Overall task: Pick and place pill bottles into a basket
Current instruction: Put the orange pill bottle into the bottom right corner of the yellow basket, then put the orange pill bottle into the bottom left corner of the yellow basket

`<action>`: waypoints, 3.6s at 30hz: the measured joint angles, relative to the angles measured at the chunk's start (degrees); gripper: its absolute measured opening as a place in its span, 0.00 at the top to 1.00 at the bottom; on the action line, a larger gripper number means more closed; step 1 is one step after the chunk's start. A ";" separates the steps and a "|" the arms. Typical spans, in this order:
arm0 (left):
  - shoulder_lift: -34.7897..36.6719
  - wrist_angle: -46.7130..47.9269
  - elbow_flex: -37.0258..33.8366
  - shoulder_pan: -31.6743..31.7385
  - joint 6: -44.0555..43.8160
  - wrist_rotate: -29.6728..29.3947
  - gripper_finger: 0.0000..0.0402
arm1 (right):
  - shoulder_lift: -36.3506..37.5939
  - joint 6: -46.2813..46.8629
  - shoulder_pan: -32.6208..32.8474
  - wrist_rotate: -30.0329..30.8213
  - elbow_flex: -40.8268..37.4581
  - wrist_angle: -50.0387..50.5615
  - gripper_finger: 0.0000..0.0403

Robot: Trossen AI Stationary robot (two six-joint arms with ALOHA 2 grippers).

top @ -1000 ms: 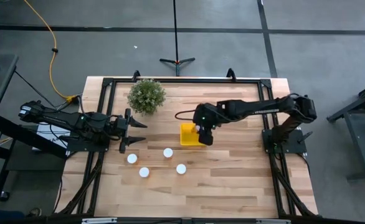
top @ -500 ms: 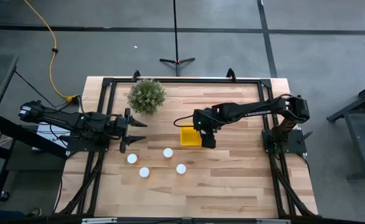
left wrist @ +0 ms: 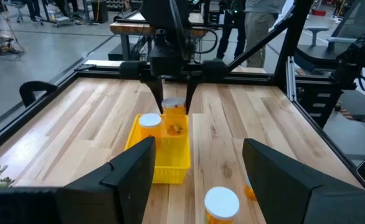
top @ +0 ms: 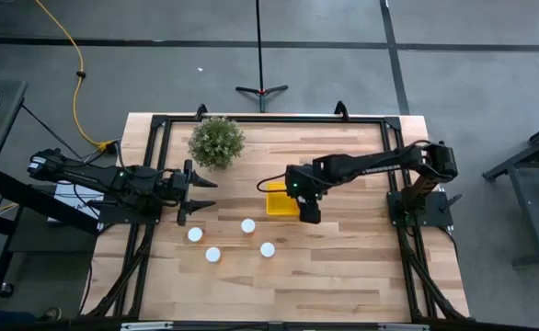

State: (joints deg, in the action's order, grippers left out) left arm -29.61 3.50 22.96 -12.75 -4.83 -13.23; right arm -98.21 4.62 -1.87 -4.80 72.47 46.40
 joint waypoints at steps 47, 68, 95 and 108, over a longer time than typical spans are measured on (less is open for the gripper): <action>0.02 0.03 0.00 0.00 0.47 0.07 0.31 | -2.88 -0.23 0.00 1.93 0.02 -0.34 0.48; 0.02 0.03 0.00 0.00 0.47 0.07 0.31 | -2.82 0.45 0.05 1.27 0.02 1.36 0.44; 0.02 -0.04 0.00 0.00 0.47 0.09 0.31 | -2.93 0.29 0.02 1.19 -0.04 1.90 0.41; 0.00 -0.03 0.00 0.00 0.03 0.09 0.31 | -0.08 -0.03 0.04 5.34 12.23 11.00 0.41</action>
State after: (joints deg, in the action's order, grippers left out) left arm -29.60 3.47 22.96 -12.75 -4.80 -13.15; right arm -98.29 4.59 -1.83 0.53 84.70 57.40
